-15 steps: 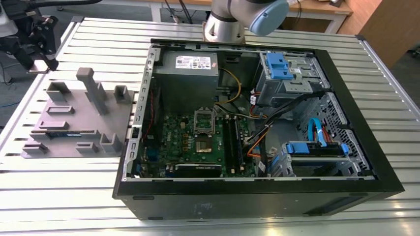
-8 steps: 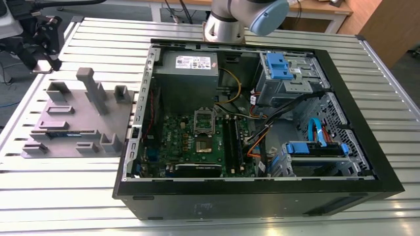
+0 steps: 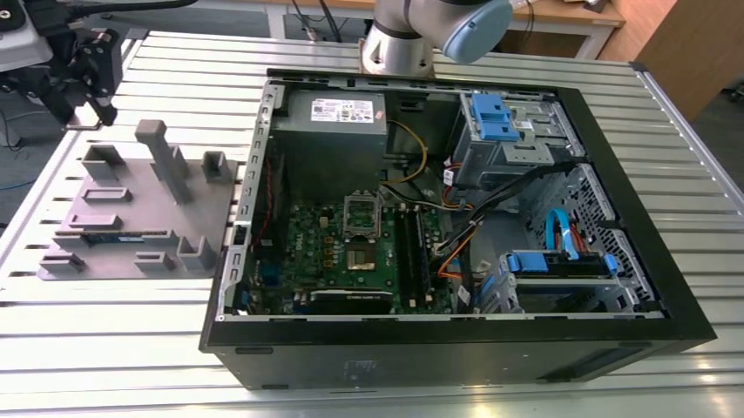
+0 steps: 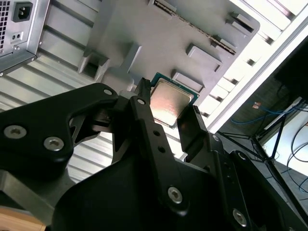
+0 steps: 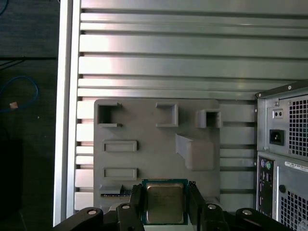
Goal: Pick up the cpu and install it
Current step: 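Pick up the cpu and move it towards the insertion slot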
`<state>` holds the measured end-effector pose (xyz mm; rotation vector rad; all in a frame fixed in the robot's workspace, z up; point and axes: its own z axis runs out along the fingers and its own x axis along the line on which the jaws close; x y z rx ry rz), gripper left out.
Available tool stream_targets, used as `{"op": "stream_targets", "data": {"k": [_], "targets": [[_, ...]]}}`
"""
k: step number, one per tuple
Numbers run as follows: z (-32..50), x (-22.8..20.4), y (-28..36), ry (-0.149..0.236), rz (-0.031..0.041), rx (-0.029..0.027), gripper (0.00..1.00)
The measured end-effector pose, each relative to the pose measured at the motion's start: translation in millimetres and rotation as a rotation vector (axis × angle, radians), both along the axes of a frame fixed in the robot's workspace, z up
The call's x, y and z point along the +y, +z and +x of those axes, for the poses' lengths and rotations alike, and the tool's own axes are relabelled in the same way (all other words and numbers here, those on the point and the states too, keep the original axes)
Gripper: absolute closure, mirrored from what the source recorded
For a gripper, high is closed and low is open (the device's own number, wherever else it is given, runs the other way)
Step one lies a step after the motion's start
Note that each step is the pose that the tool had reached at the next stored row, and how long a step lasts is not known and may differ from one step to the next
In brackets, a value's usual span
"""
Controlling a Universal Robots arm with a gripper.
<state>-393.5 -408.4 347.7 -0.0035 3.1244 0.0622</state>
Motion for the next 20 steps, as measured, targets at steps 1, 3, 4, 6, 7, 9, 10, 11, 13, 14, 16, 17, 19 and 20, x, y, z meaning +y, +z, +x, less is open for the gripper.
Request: {"op": "stream_targets", "data": {"k": [1,3,4,6,7,9,10,11,13,14,16,17,19,20], "targets": [[0.1,0.0,0.8,0.0,0.0001,0.0,0.53],[0.1,0.0,3.0,0.0,0.0001,0.0001,0.53],[0.1,-0.1,3.3,0.0,0.0002,-0.0001,0.53],[0.1,0.0,3.3,0.0,0.0003,-0.0002,0.53],[0.1,0.0,3.3,0.0,0.0003,-0.0001,0.53],[0.1,0.0,3.4,0.0,0.0002,0.0,0.53],[0.1,0.0,3.4,0.0,0.0002,0.0,0.53],[0.3,0.0,3.5,0.0,0.0002,0.0001,0.53],[2.1,-0.1,3.6,0.0,0.0001,0.0002,0.53],[3.7,0.0,3.4,0.0,0.0002,0.0,0.53],[7.8,0.0,3.4,0.0,0.0002,0.0,0.53],[10.1,0.0,3.4,0.0,0.0002,0.0,0.53],[15.5,0.0,3.3,0.0,0.0002,0.0,0.53],[18.6,0.0,3.3,0.0,0.0002,0.0,0.53]]}}
